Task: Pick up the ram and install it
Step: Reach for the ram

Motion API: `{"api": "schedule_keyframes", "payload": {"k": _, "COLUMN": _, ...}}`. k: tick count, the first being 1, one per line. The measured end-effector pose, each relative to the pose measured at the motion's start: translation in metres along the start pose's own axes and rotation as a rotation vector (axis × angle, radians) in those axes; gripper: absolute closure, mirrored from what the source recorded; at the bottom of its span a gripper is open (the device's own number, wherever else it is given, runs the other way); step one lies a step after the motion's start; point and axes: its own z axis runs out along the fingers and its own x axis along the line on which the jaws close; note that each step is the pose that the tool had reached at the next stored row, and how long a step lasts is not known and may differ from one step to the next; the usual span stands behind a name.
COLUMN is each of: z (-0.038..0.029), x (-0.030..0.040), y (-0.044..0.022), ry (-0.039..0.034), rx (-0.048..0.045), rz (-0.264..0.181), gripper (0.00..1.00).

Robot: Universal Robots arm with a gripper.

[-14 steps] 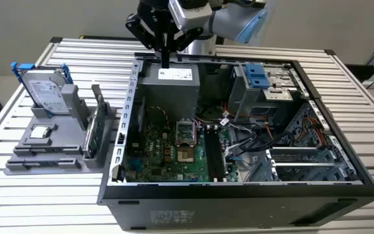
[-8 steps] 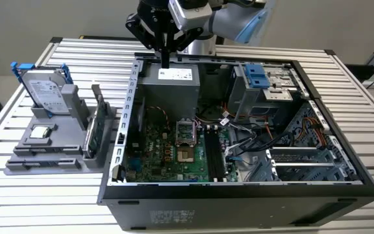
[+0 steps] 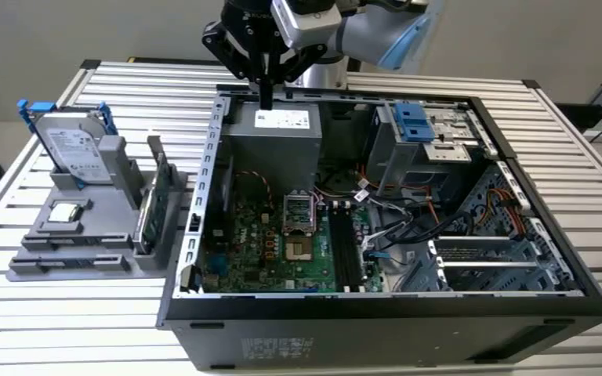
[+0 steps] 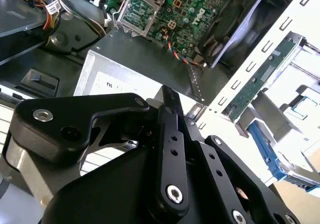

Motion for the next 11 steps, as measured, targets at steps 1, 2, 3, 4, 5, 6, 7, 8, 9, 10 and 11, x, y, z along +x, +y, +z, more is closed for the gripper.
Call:
{"api": "schedule_keyframes", "payload": {"k": 1, "z": 0.0000, "x": 0.0000, "y": 0.0000, "ry": 0.0000, "rx": 0.0000, "rz": 0.000, "gripper": 1.00}}
{"api": "schedule_keyframes", "payload": {"k": 2, "z": 0.0000, "x": 0.0000, "y": 0.0000, "ry": 0.0001, "rx": 0.0000, "rz": 0.000, "gripper": 1.00}}
{"api": "schedule_keyframes", "payload": {"k": 3, "z": 0.0000, "x": 0.0000, "y": 0.0000, "ry": 0.0000, "rx": 0.0000, "rz": 0.000, "gripper": 1.00}}
{"api": "schedule_keyframes", "payload": {"k": 4, "z": 0.0000, "x": 0.0000, "y": 0.0000, "ry": 0.0000, "rx": 0.0000, "rz": 0.000, "gripper": 1.00}}
{"api": "schedule_keyframes", "payload": {"k": 5, "z": 0.0000, "x": 0.0000, "y": 0.0000, "ry": 0.0000, "rx": 0.0001, "rz": 0.000, "gripper": 1.00}}
{"api": "schedule_keyframes", "payload": {"k": 6, "z": 0.0000, "x": 0.0000, "y": 0.0000, "ry": 0.0000, "rx": -0.0001, "rz": 0.000, "gripper": 1.00}}
{"api": "schedule_keyframes", "payload": {"k": 7, "z": 0.0000, "x": 0.0000, "y": 0.0000, "ry": 0.0000, "rx": 0.0000, "rz": 0.000, "gripper": 1.00}}
{"api": "schedule_keyframes", "payload": {"k": 8, "z": 0.0000, "x": 0.0000, "y": 0.0000, "ry": 0.0001, "rx": 0.0001, "rz": 0.000, "gripper": 1.00}}
{"api": "schedule_keyframes", "payload": {"k": 9, "z": 0.0000, "x": 0.0000, "y": 0.0000, "ry": 0.0000, "rx": 0.0000, "rz": 0.000, "gripper": 1.00}}
{"api": "schedule_keyframes", "payload": {"k": 10, "z": 0.0000, "x": 0.0000, "y": 0.0000, "ry": 0.0001, "rx": 0.0001, "rz": 0.000, "gripper": 1.00}}
{"api": "schedule_keyframes", "payload": {"k": 11, "z": 0.0000, "x": 0.0000, "y": 0.0000, "ry": 0.0000, "rx": 0.0001, "rz": 0.000, "gripper": 1.00}}
